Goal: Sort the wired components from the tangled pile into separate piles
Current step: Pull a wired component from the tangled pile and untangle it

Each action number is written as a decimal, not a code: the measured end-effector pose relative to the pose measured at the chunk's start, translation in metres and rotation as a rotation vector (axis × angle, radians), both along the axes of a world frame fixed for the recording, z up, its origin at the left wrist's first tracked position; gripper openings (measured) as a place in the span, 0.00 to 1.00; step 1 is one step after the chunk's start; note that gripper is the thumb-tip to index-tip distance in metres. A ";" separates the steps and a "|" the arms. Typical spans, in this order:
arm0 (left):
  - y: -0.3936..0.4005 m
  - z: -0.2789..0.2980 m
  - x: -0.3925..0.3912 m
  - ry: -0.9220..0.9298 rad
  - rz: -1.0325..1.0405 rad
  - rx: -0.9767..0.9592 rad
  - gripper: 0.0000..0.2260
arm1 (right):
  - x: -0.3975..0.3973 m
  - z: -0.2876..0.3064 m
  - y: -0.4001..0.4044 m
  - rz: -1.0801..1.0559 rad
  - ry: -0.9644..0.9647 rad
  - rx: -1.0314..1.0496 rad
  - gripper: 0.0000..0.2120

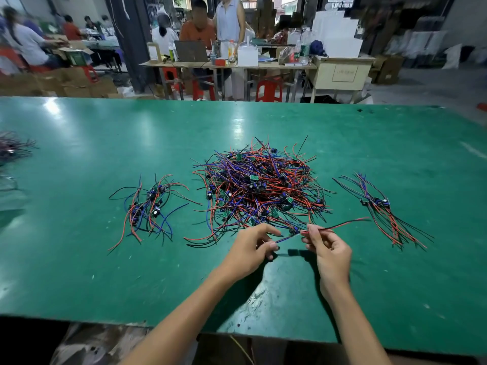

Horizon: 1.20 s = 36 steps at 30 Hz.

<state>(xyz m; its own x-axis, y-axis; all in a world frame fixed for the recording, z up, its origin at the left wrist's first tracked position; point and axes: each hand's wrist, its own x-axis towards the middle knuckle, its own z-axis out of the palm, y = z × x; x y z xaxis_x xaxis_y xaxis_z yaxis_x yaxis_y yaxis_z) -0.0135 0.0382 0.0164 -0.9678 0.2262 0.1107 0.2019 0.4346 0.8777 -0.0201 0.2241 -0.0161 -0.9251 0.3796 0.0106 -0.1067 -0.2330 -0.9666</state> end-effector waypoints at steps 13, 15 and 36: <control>-0.022 0.000 0.018 0.037 0.137 -0.184 0.05 | 0.007 0.002 0.003 0.071 0.024 0.032 0.05; -0.027 0.001 0.021 -0.019 0.127 -0.137 0.04 | 0.009 0.002 0.000 0.077 0.019 0.054 0.05; 0.007 -0.010 0.007 -0.378 -0.065 0.631 0.12 | 0.007 0.000 -0.040 0.161 0.053 0.425 0.07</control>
<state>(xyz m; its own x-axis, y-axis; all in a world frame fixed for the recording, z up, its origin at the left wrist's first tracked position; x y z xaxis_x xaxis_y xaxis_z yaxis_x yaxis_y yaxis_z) -0.0069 0.0455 0.0068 -0.9524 0.2882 -0.0996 -0.1555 -0.1781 0.9717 -0.0131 0.1837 -0.0160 -0.9659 0.1829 0.1835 -0.1538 0.1652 -0.9742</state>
